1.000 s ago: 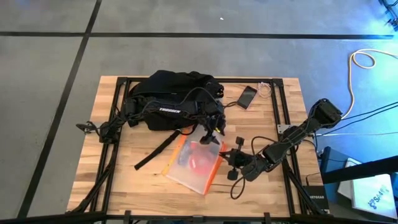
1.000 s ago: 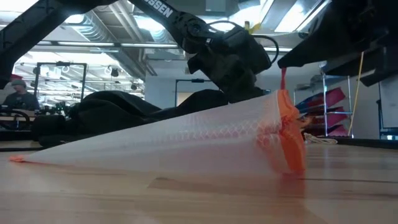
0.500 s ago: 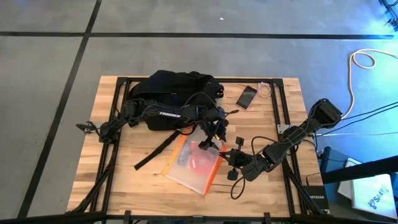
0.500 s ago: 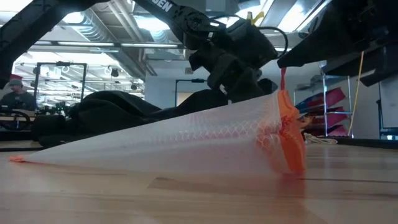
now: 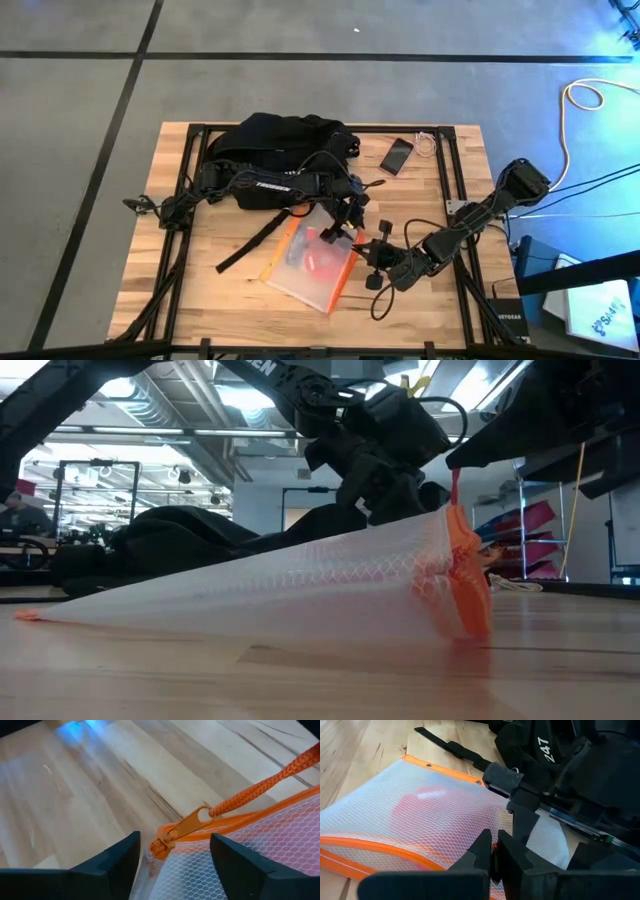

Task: Unpack backpack
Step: Close the zipper pouch

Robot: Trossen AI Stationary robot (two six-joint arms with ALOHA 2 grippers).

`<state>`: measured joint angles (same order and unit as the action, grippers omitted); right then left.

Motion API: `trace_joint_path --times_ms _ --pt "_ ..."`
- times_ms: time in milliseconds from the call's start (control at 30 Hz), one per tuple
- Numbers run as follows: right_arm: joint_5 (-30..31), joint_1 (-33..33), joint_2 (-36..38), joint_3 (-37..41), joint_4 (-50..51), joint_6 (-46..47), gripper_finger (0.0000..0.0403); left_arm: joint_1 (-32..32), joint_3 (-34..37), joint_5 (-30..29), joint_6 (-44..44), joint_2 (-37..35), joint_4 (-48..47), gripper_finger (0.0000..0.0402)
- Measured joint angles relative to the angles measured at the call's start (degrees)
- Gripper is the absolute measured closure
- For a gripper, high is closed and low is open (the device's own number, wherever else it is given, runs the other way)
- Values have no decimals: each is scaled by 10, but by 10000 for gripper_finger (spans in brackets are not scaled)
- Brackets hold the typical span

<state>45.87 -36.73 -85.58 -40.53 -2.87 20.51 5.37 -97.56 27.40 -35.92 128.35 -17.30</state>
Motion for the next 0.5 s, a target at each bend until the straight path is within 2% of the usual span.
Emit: trace_joint_path --times_ms 67,233,300,367,500 --pt "0 0 0 0 0 0 403 0 0 -8 6 0 2 218" --pt "0 0 0 0 0 0 403 4 0 -12 8 0 4 343" --pt "0 0 0 0 1 0 403 4 0 -11 9 0 4 381" --pt "0 0 0 0 1 0 403 4 0 -12 9 0 4 391" --pt "0 0 0 0 12 2 403 4 0 -12 8 0 2 387"
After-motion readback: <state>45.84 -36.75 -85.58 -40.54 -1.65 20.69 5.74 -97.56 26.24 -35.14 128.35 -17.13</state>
